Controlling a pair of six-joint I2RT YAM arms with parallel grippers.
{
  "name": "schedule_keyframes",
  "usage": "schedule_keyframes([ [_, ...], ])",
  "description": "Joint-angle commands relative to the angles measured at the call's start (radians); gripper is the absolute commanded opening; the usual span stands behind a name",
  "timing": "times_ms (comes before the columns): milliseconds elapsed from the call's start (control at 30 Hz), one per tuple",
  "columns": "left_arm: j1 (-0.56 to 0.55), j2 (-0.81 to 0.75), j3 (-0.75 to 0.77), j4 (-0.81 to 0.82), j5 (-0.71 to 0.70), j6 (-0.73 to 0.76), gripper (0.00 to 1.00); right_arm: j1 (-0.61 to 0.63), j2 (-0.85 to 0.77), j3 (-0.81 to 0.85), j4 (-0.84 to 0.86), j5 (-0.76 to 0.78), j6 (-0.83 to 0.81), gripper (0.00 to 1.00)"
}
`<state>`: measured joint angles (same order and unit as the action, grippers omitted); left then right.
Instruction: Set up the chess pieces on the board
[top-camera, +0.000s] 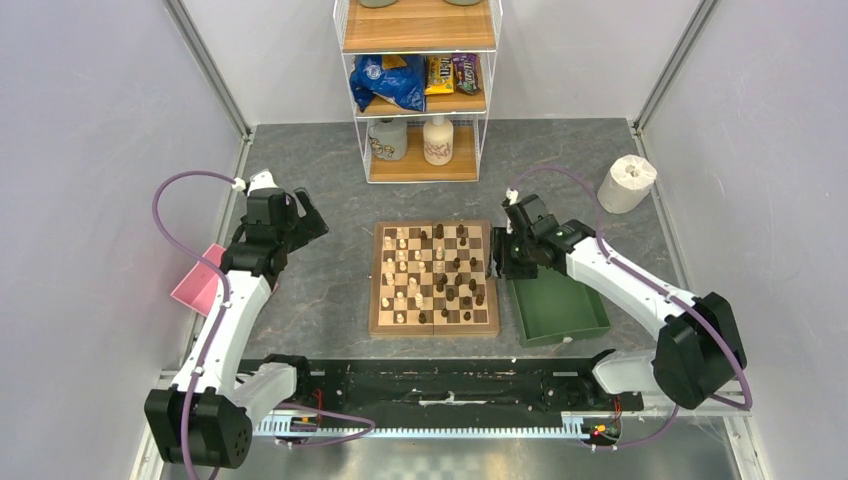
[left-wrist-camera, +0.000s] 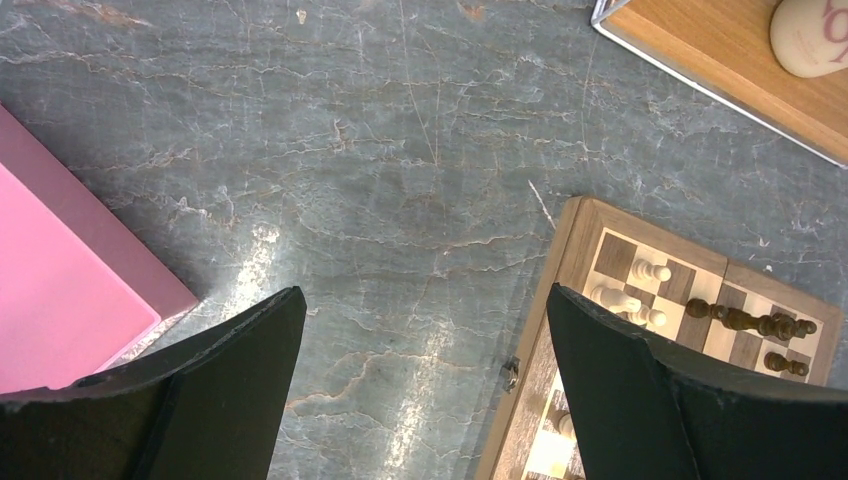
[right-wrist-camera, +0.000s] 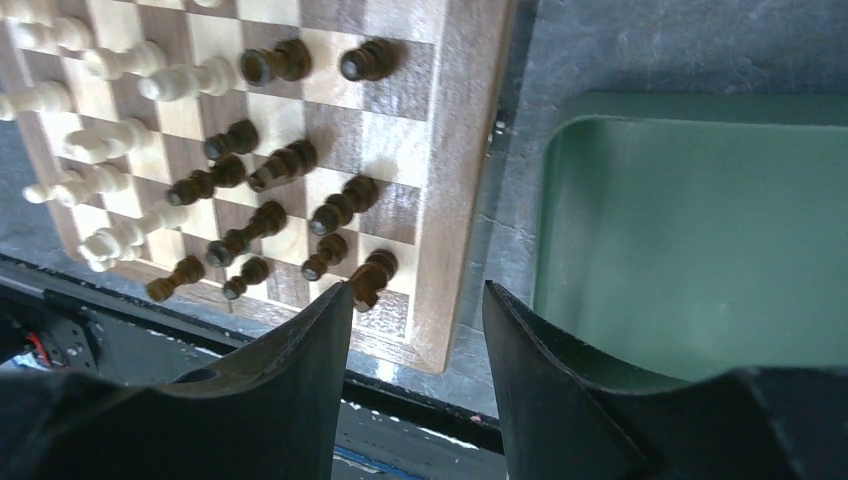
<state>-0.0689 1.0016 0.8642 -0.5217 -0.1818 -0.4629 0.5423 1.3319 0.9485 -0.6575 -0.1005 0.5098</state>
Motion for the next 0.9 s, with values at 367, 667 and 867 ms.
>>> schedule_keyframes([
  [367,0.001,0.016,0.022,0.047,-0.013,0.028,0.97,-0.156,0.132,0.062,-0.039,0.228,-0.076,0.56],
  [667,0.001,0.020,0.029,0.048,-0.020,0.034,0.97,-0.048,0.070,0.090,-0.002,-0.020,-0.144,0.63],
  [867,0.001,0.031,0.032,0.048,-0.024,0.033,0.97,0.004,-0.018,0.008,0.022,-0.009,-0.062,0.61],
])
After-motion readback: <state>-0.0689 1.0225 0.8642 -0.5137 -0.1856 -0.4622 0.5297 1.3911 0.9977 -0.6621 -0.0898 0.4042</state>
